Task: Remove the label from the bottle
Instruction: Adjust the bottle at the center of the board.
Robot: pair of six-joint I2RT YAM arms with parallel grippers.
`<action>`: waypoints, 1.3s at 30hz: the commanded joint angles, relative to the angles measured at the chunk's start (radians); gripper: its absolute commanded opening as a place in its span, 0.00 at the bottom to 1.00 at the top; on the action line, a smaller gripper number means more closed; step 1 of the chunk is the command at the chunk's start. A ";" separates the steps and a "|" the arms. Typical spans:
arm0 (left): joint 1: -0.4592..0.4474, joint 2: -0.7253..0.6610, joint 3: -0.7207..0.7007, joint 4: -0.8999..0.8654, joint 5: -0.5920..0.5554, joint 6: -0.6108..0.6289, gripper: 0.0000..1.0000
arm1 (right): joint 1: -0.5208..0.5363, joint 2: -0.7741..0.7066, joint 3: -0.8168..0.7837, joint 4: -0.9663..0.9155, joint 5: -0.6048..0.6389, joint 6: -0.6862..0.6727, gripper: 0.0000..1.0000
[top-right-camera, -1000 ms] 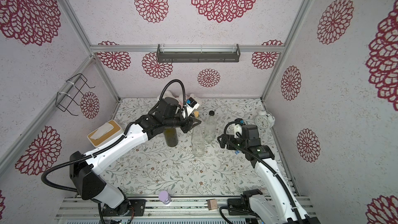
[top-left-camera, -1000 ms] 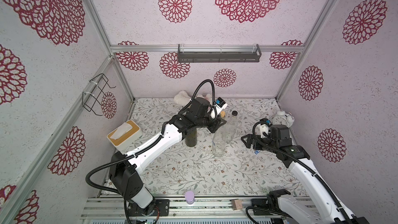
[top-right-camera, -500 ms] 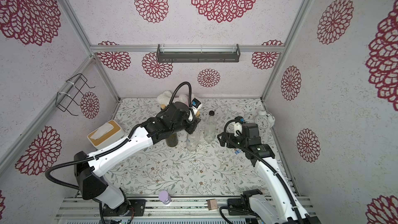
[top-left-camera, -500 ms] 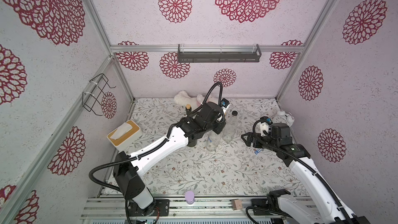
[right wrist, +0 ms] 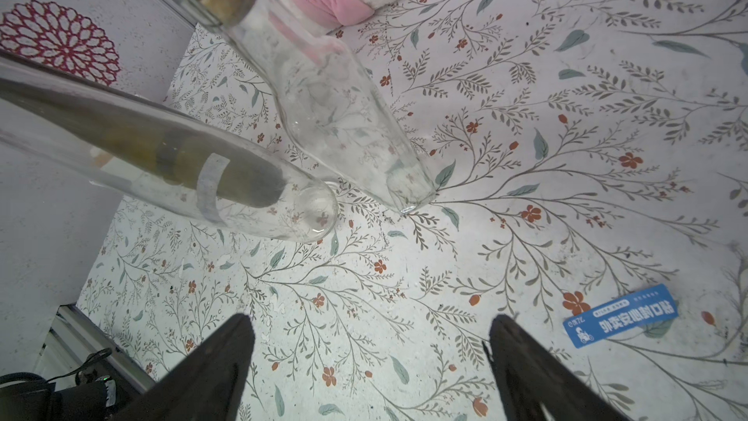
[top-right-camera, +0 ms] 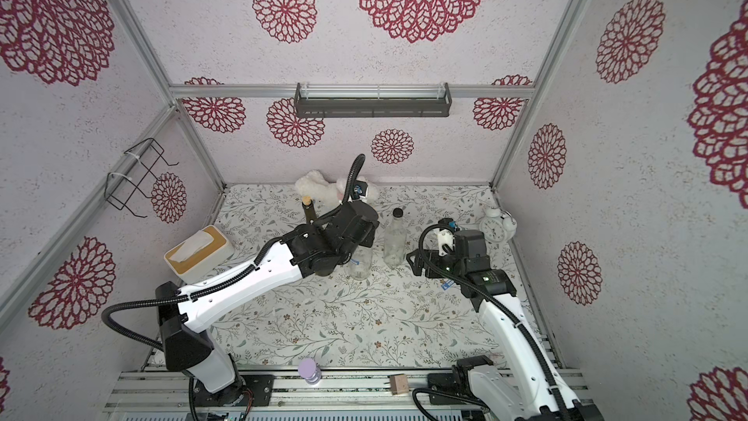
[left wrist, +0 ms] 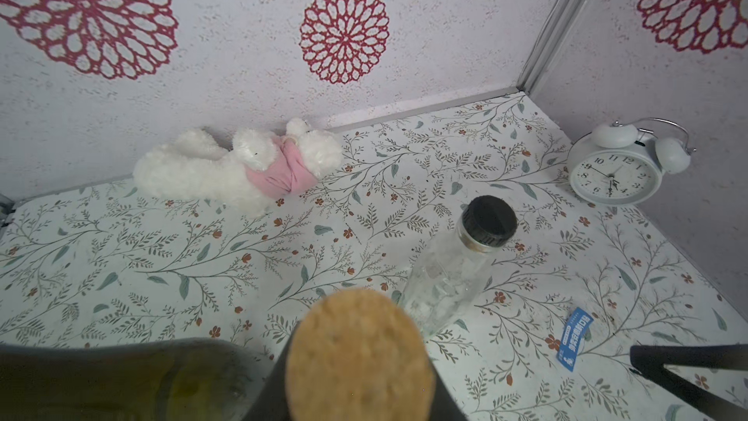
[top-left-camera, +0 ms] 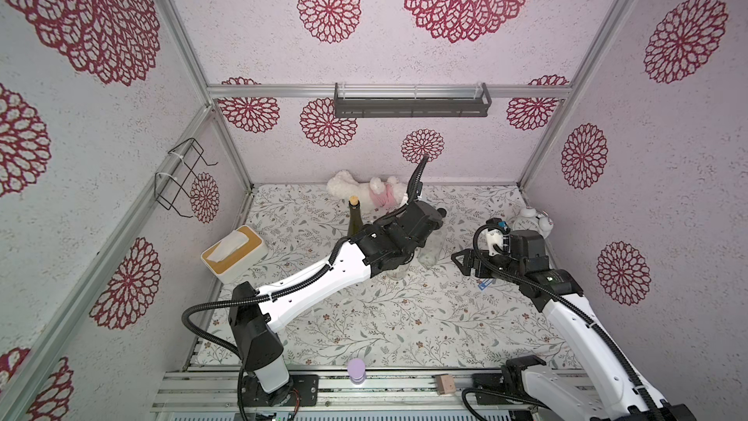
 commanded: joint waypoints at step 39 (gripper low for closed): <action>0.070 -0.407 -0.350 0.223 0.461 0.240 0.97 | 0.001 -0.051 0.006 -0.073 -0.047 -0.007 0.99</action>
